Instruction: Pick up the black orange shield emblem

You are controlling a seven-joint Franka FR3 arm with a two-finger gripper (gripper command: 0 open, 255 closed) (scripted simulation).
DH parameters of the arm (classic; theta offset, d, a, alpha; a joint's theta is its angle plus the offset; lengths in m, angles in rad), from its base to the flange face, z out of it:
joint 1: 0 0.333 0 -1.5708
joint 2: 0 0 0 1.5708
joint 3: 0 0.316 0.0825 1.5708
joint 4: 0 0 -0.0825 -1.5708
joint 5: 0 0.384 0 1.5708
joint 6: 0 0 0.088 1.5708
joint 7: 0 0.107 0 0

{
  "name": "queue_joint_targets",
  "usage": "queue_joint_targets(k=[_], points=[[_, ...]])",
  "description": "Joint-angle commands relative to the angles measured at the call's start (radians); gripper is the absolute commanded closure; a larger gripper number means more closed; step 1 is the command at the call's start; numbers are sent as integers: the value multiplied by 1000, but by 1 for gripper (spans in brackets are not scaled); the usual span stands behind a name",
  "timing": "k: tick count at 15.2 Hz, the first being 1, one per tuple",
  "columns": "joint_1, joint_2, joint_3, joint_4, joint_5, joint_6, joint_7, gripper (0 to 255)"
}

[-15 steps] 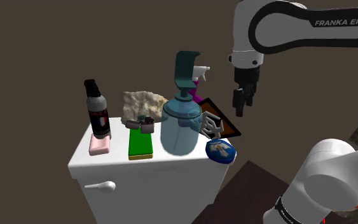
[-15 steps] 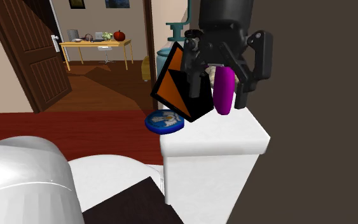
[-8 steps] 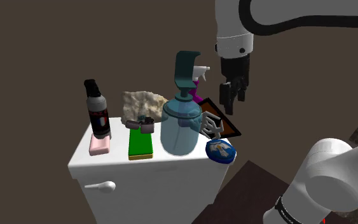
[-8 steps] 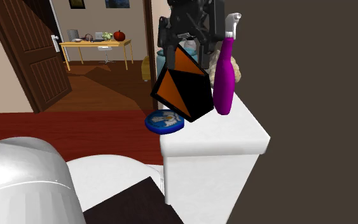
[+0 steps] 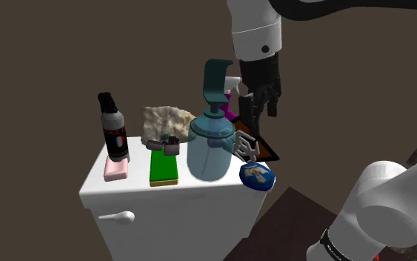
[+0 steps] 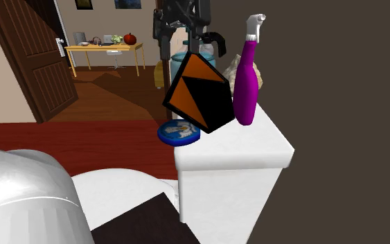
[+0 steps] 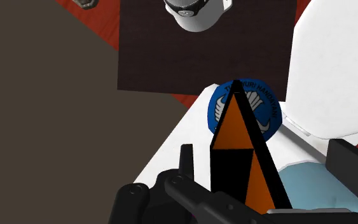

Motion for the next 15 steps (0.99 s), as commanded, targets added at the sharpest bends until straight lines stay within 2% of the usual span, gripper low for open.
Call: queue_joint_targets(k=[1,5,7,8,15], points=[[1,-1,4,-22,3,19,4,0],[6,-14,8,-93,10,78,8,0],[6,-14,8,-93,10,78,8,0],[7,-16,8,-94,10,77,8,255],[6,-16,7,-92,10,76,7,255]])
